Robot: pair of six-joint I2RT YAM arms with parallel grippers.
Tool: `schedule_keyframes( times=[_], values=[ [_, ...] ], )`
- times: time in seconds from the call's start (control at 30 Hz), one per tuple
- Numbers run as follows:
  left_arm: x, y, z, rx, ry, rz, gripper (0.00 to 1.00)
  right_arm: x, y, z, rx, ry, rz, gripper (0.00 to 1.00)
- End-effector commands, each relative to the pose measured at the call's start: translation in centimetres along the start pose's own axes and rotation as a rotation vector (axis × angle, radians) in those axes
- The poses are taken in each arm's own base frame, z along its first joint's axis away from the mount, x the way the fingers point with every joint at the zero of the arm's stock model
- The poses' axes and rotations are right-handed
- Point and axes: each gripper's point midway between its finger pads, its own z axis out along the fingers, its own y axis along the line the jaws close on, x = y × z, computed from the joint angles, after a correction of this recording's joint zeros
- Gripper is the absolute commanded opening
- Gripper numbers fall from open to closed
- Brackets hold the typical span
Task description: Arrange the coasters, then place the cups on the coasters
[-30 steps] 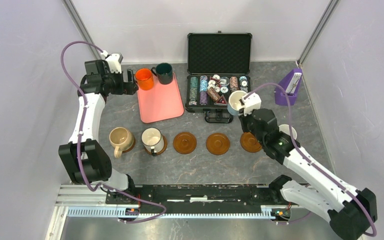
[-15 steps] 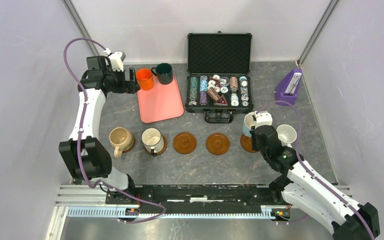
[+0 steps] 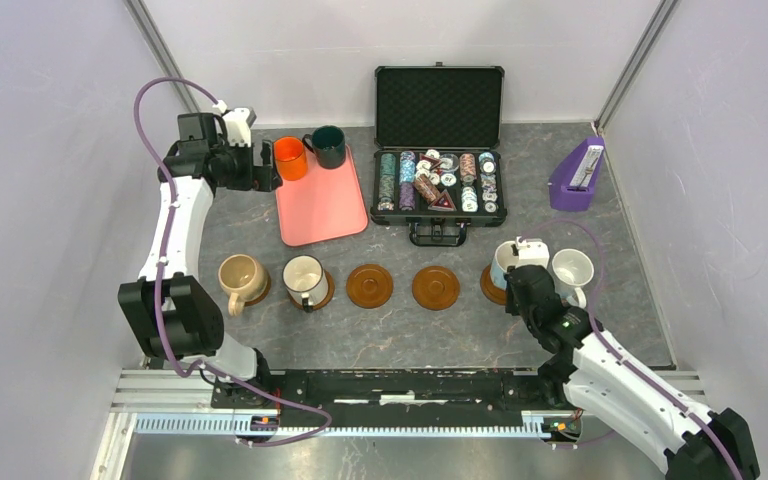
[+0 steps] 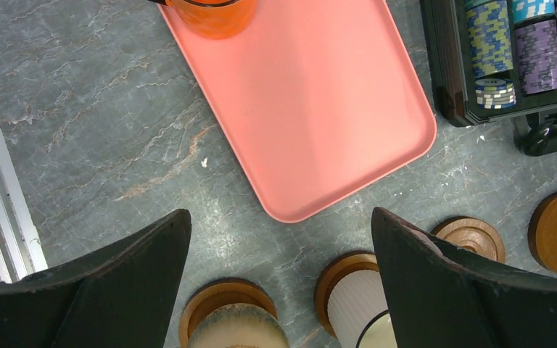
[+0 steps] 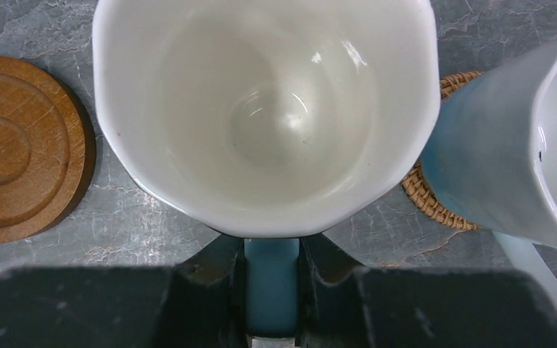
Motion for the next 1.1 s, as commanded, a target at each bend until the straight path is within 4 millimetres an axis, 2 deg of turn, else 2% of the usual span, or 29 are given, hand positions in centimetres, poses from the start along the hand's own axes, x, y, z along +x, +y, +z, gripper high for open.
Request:
schedule_keyframes(
  times=[0.0,0.3,0.57,0.7,0.83,1.07],
  values=[
    [-1.7,-0.2,-1.0,-0.002,-0.042,0.077,1.0,-3.3,0.5,-0.1,-0.015,-0.134,0.108,0.03],
    [-1.3,-0.5,-1.0,0.002,-0.032,0.091,1.0,-2.1,0.8,0.1,-0.044,-0.093,0.121,0.27],
    [-1.1,-0.6,-0.8,0.008,-0.025,0.09,1.0,-1.1,1.3,-0.3,-0.082,-0.041,0.108,0.33],
    [-1.1,-0.6,-0.8,0.009,-0.024,0.097,1.0,-0.6,1.3,-0.6,-0.086,-0.008,0.103,0.46],
    [-1.0,-0.7,-0.8,0.011,-0.022,0.099,1.0,-0.2,1.2,-0.9,-0.09,0.015,0.099,0.45],
    [-0.8,-1.0,-0.8,0.016,-0.016,0.102,1.0,0.0,1.0,-1.1,-0.087,0.026,0.103,0.26]
  ],
)
